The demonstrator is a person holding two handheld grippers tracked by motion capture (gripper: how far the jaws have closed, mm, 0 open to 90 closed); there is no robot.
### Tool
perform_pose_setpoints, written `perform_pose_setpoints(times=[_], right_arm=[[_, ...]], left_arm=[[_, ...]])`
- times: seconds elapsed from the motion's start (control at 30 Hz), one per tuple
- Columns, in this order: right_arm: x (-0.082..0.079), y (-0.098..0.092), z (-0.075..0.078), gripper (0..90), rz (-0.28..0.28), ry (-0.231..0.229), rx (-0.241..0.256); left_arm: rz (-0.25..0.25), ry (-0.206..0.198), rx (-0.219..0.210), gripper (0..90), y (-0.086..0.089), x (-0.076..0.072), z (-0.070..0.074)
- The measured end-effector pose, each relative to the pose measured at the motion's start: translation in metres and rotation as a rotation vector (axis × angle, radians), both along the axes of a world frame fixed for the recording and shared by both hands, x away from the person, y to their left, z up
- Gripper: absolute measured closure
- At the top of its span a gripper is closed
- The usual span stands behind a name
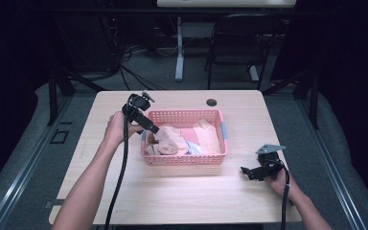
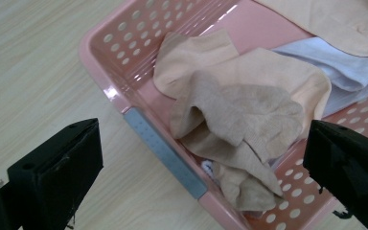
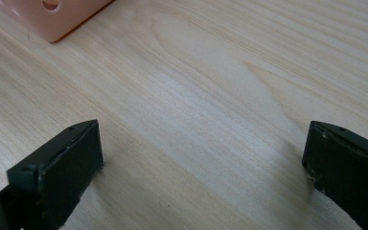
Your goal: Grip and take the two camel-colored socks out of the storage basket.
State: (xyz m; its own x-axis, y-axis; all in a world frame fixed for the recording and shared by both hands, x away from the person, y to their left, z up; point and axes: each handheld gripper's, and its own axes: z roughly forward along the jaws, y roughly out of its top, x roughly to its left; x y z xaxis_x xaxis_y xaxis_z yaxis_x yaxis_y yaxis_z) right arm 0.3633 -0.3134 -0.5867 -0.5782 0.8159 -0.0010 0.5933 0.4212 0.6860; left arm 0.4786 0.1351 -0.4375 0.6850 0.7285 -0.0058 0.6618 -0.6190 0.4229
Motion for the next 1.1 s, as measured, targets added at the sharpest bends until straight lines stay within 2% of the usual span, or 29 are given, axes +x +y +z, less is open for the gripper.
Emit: perform_pose_setpoints(times=[0.1, 0.3, 0.43, 0.67, 0.97, 1.1], right_arm=[[0.0, 0.0, 0.0, 0.0, 0.0, 0.0, 0.0], [0.0, 0.0, 0.0, 0.0, 0.003, 0.0, -0.001], [0.0, 0.0, 0.0, 0.0, 0.003, 0.0, -0.001], [-0.001, 0.0, 0.0, 0.0, 0.002, -0.002, -0.002], [-0.001, 0.0, 0.0, 0.0, 0.002, -0.002, -0.001], [-0.001, 0.0, 0.0, 0.0, 0.003, -0.002, -0.001]], left_arm=[[-0.006, 0.005, -0.01, 1.1, -0.007, 0.002, -0.004], [-0.035, 0.014, 0.018, 7.5, -0.023, 0.004, -0.017], [-0.048, 0.035, 0.036, 12.2, -0.029, 0.007, -0.028], [-0.044, 0.062, 0.023, 24.6, -0.029, 0.012, -0.041], [-0.044, 0.081, 0.05, 41.7, -0.029, 0.01, -0.048], [-0.045, 0.083, 0.064, 54.0, -0.029, 0.008, -0.051]])
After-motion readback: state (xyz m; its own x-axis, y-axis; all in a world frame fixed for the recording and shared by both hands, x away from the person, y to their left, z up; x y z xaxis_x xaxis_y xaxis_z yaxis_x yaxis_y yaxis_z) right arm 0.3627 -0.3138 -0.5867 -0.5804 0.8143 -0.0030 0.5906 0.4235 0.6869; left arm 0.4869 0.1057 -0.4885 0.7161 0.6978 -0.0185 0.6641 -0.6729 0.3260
